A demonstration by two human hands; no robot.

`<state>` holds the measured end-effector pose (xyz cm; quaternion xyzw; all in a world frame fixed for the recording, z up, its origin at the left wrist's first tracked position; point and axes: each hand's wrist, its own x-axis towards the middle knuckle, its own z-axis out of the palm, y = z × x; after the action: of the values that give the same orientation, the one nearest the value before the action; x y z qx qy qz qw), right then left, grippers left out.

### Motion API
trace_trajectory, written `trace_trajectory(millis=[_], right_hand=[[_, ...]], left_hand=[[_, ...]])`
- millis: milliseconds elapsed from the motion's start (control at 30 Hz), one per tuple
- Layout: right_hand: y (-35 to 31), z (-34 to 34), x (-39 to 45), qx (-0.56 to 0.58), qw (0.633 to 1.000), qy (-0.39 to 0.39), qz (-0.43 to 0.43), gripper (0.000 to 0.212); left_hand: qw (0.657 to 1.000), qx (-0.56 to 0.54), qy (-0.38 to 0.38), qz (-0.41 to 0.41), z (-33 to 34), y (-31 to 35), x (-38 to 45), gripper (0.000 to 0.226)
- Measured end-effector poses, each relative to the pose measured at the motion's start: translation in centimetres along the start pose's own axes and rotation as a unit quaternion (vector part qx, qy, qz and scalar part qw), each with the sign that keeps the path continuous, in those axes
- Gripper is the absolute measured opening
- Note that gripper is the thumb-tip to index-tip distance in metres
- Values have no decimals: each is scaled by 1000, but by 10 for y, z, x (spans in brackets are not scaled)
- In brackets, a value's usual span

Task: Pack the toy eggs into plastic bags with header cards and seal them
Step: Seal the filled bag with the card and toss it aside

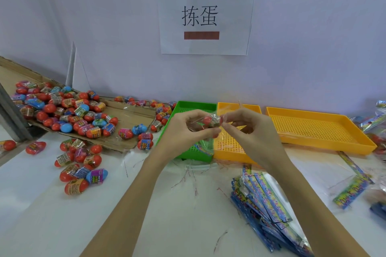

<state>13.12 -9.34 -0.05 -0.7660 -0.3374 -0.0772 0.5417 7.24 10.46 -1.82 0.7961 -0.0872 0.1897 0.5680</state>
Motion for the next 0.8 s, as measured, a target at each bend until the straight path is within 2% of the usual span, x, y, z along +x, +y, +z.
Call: trace_trajectory(millis=[133,233,300,400,500,567,700,800], right_hand=[[1,-2,-1,-31,999,-17,-18,23],[-1,-2,-1,-63,994,-93,-13,42],[-3,0,-3,-76,989,-129,-9,46],[-4,3,-6,-115,985,-129,-5,37],[-6,13,-9,-144,980,-137,11,60],[-7,18,-11,-172,976,-133,2,64],[-5,15,-9,-154,982,-105,-35,48],[0,12,-7,-134,986,-72,-72,32]], left_hand=[[1000,-24,-11,-2,5,2,-1,27],[999,43,3,10,9,0,0,19],[998,60,21,5,9,-1,1,17],[997,37,58,-29,4,-3,3,21],[995,26,80,-59,4,-4,3,29],[995,24,77,-62,6,-3,2,32],[994,-44,51,-84,4,1,3,32],[993,-88,29,-69,-3,3,2,21]])
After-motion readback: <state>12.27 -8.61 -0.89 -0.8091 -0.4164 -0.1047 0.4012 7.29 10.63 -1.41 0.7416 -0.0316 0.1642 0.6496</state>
